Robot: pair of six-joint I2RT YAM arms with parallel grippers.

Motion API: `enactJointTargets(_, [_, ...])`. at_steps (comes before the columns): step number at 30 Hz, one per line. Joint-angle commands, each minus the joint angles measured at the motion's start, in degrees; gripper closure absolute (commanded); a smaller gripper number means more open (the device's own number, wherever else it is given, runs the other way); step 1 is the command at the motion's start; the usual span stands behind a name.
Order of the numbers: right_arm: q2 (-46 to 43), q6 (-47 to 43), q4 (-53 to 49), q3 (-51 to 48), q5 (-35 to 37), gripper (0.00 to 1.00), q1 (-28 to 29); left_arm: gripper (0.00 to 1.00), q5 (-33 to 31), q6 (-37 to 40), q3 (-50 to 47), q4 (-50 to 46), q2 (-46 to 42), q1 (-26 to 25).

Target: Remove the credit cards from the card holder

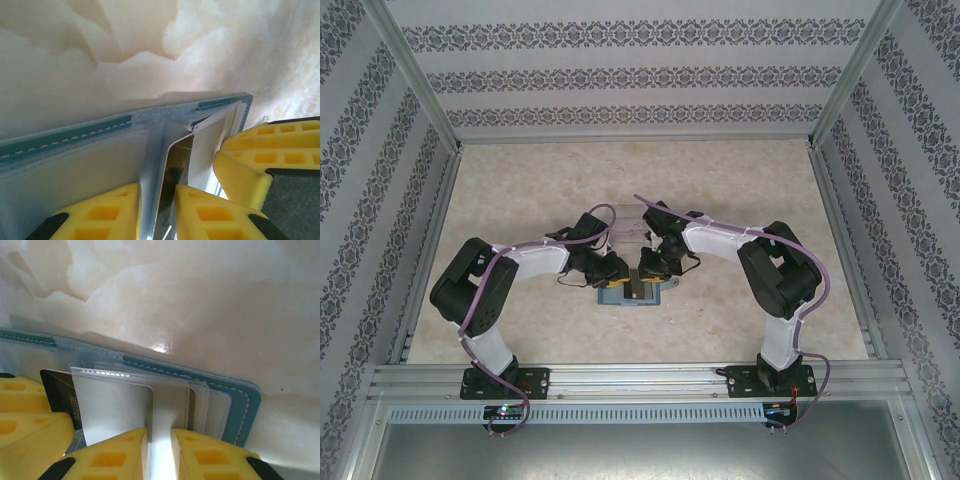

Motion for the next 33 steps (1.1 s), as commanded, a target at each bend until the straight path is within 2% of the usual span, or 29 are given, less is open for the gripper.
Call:
enactJointTargets(1, [3.3,-0.3,-0.3,-0.8,1.3,0.77,0.6,0.76,1.9,-1.3,-1.2,3.5,0.8,0.8])
enactJointTargets(8, [3.0,-0.3,-0.4,-0.9,1.4,0.78,0.6,0.78,4.3,-3.0,-2.7,8.3,0.8,1.0])
enactJointTargets(13, [2.9,-0.4,-0.5,-0.9,1.4,0.77,0.6,0.84,4.8,-3.3,-3.0,9.0,0.7,1.0])
enactJointTargets(22, [2.6,-0.4,-0.7,-1.1,1.6,0.78,0.6,0.91,4.1,-2.8,-3.1,7.4,-0.5,1.1])
enactJointTargets(33, [2.6,-0.5,-0.7,-1.3,1.8,0.78,0.4,0.94,1.8,0.4,-3.1,1.6,-3.3,1.5])
